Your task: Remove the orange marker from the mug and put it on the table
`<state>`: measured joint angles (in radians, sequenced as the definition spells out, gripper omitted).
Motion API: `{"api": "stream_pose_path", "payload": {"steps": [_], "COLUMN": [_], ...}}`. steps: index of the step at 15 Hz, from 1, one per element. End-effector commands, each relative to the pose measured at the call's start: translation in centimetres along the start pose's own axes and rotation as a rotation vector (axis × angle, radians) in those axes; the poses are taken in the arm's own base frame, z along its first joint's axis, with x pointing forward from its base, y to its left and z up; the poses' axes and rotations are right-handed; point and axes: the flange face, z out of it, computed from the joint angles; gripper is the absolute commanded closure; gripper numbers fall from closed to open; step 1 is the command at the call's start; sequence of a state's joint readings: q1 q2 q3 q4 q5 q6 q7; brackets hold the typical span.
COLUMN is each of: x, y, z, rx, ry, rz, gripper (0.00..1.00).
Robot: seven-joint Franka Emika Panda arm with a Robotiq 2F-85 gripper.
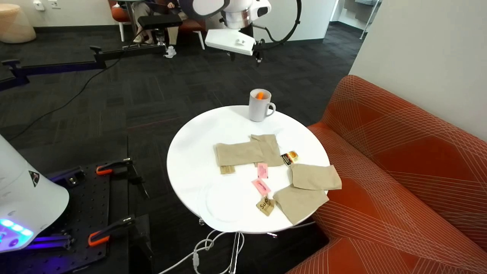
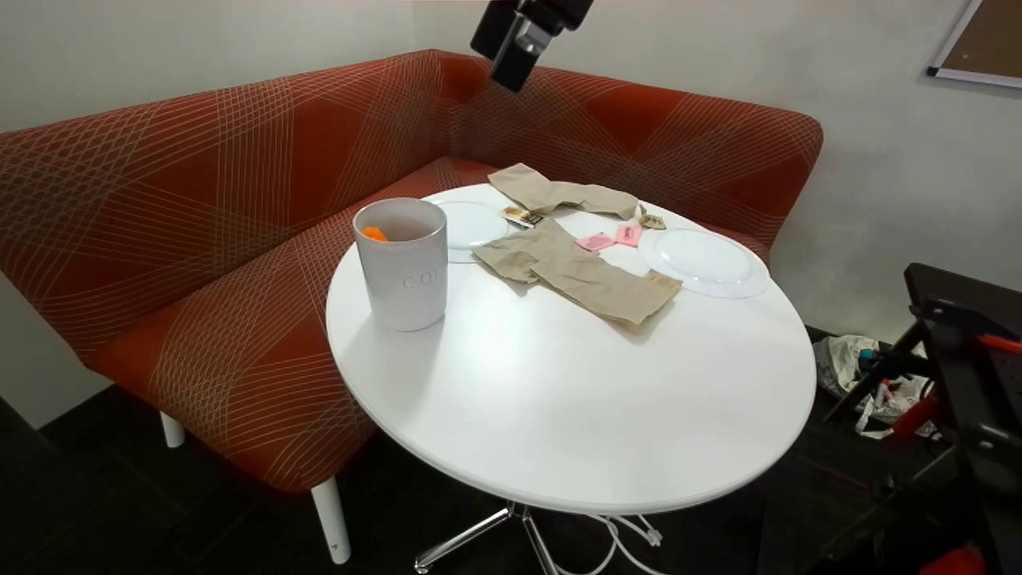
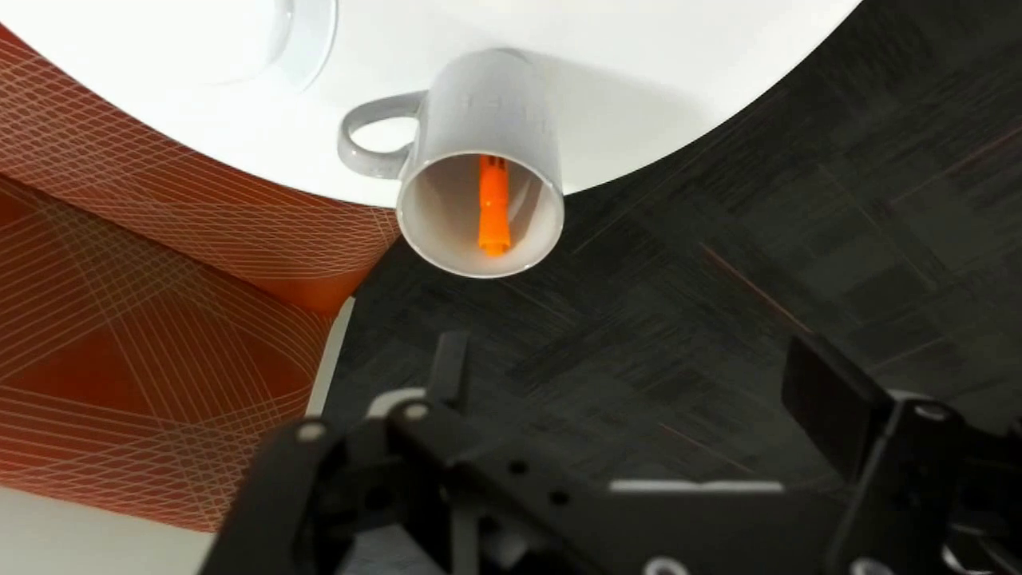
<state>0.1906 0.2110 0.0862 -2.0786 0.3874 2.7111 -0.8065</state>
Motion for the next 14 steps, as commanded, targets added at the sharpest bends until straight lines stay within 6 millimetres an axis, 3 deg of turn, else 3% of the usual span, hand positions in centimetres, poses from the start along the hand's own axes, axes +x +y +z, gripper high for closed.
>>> {"api": "stream_pose_path", "payload": {"steps": [1, 11, 14], "x": [0.3, 0.8, 1.0], "y": [0.3, 1.0, 1.3], "z": [0.4, 1.8, 2.6], "rx": [-0.002, -0.003, -0.018], "ry": [-0.001, -0.024, -0.058], "rz": [-0.002, -0.053, -0.087], "gripper": [0.00, 0.00, 0.14]}}
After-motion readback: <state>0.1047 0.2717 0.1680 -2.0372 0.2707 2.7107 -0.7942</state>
